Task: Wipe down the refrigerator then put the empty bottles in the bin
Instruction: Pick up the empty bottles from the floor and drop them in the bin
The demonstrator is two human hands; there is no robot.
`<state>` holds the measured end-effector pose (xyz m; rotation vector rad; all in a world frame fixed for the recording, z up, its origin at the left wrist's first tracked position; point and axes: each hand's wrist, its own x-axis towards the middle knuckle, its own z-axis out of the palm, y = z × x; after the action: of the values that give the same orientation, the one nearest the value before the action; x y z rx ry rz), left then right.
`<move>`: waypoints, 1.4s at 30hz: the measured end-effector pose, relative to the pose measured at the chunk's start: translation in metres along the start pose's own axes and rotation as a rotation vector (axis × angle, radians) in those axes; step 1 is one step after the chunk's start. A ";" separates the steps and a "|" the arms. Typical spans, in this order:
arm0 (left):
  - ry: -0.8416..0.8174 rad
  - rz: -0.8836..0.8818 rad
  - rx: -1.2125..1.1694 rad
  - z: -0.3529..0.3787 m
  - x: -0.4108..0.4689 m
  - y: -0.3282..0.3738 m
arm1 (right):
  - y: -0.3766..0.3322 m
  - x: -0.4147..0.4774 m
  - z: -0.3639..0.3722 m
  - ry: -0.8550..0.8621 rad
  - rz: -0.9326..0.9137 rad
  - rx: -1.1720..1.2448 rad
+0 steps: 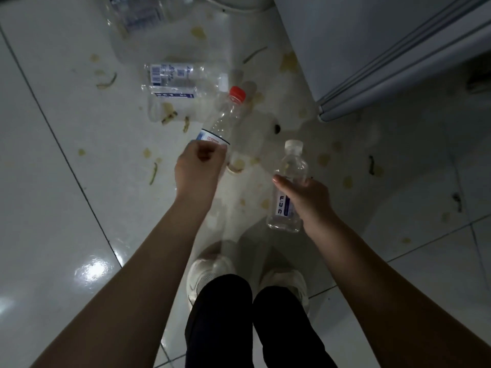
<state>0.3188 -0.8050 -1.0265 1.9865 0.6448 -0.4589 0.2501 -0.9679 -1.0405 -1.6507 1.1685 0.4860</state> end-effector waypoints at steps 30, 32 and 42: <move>-0.344 -0.199 -0.039 -0.080 -0.009 0.024 | -0.065 -0.055 0.015 -0.132 -0.098 0.013; -0.317 -0.216 -0.079 -0.104 -0.029 0.040 | -0.078 -0.078 0.007 -0.159 -0.084 0.061; -0.197 -0.184 -0.176 -0.229 -0.166 0.168 | -0.172 -0.255 -0.068 -0.132 -0.170 -0.008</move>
<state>0.3025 -0.7109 -0.7117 1.6989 0.7206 -0.6771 0.2699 -0.9085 -0.7323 -1.6820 0.9226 0.4842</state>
